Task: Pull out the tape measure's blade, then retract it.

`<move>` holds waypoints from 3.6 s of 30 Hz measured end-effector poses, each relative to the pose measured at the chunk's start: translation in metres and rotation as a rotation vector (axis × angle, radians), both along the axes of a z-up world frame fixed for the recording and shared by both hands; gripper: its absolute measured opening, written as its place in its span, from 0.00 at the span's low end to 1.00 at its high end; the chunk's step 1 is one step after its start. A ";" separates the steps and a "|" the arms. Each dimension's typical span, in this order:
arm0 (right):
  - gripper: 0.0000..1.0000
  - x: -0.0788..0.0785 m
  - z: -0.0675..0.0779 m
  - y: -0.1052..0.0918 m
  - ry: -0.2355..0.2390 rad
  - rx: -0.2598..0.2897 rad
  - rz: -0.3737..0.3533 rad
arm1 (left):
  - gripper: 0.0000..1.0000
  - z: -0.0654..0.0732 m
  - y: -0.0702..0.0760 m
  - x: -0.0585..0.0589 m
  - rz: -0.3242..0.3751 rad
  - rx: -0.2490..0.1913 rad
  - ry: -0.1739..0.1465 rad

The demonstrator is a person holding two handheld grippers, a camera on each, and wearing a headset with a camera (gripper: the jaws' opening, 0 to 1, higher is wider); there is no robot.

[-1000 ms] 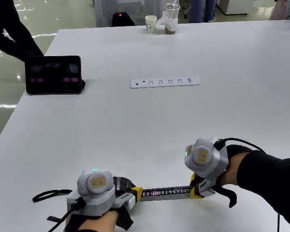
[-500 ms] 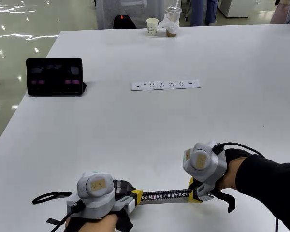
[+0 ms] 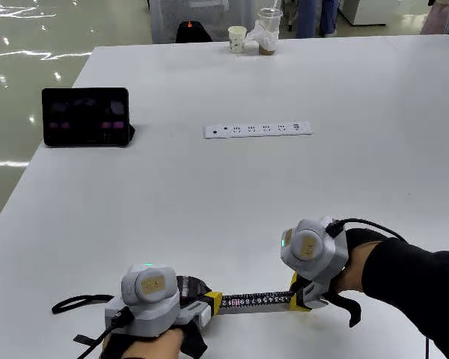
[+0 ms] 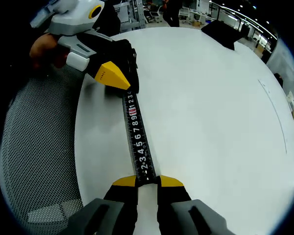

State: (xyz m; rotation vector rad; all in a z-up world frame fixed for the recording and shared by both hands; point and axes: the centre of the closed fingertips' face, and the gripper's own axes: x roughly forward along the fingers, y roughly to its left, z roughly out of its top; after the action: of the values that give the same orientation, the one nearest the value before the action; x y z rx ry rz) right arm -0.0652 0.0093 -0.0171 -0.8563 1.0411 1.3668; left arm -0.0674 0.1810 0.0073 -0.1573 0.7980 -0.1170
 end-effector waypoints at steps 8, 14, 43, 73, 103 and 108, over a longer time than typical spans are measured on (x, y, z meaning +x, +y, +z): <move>0.11 -0.001 0.000 0.004 -0.002 0.002 -0.002 | 0.63 0.000 0.000 0.000 -0.001 -0.001 -0.004; 0.11 -0.002 0.000 0.006 0.002 -0.003 0.005 | 0.63 0.000 0.000 0.000 0.000 -0.007 -0.004; 0.11 -0.004 0.000 0.020 0.007 -0.005 0.005 | 0.63 0.000 0.000 0.000 -0.005 -0.002 -0.013; 0.11 -0.006 0.000 0.037 -0.010 0.004 -0.022 | 0.63 0.000 0.000 0.000 -0.009 -0.016 0.001; 0.11 -0.011 0.002 0.060 -0.006 0.077 0.019 | 0.63 0.000 0.001 0.000 -0.005 -0.030 -0.002; 0.11 -0.011 0.002 0.062 -0.009 0.071 0.019 | 0.63 0.000 0.001 0.000 -0.004 -0.037 0.002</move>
State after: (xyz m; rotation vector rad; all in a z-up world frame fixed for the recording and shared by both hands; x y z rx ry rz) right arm -0.0760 0.0709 -0.0153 -0.8204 0.9742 1.4066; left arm -0.0674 0.1818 0.0076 -0.1908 0.7981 -0.1354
